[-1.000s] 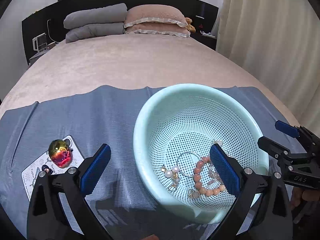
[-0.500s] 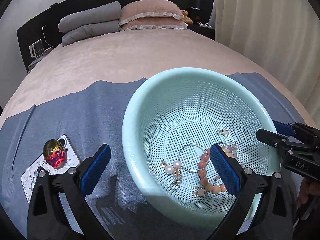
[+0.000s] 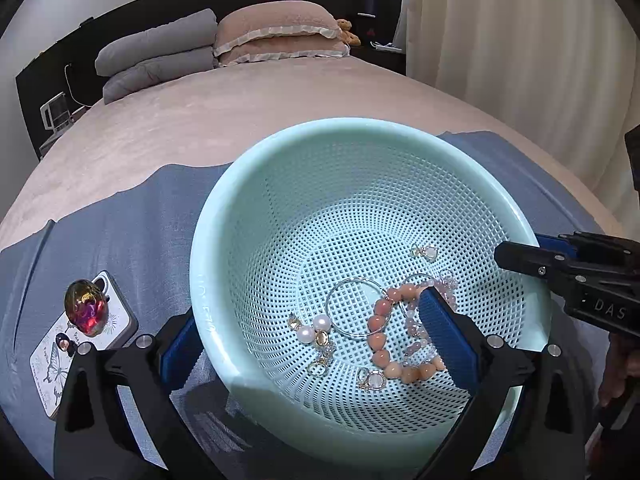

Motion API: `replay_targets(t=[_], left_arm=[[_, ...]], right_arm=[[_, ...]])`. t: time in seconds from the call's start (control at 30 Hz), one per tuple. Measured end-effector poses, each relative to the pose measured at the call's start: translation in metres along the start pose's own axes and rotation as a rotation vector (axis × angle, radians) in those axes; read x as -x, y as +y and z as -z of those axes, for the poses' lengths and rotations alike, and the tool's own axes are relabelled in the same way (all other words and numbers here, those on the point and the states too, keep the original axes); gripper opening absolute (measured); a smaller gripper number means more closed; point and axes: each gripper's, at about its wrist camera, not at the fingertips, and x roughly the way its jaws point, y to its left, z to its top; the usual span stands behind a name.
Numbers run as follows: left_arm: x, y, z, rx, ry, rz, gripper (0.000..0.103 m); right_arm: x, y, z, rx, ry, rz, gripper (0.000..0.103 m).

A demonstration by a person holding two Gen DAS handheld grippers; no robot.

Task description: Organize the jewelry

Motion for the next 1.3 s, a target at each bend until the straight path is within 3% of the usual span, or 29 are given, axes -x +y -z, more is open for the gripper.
replay_targets(t=[0.4,0.67,1.0,1.3], left_arm=[[0.044,0.002,0.011,0.018,0.007,0.002,0.096],[0.085,0.002,0.035,0.014,0.014,-0.043,0.096],[0.095,0.014,0.066,0.053,0.061,-0.071,0.096],[0.103,0.011,0.072,0.044,0.011,-0.108,0.097]], right_arm=[[0.034,0.023,0.012,0.025,-0.002,-0.014,0.026],[0.062,0.048,0.029,0.051,-0.008,-0.043,0.026],[0.049,0.066,0.058,0.07,0.047,-0.057,0.026],[0.049,0.063,0.072,0.045,0.046,-0.073,0.031]])
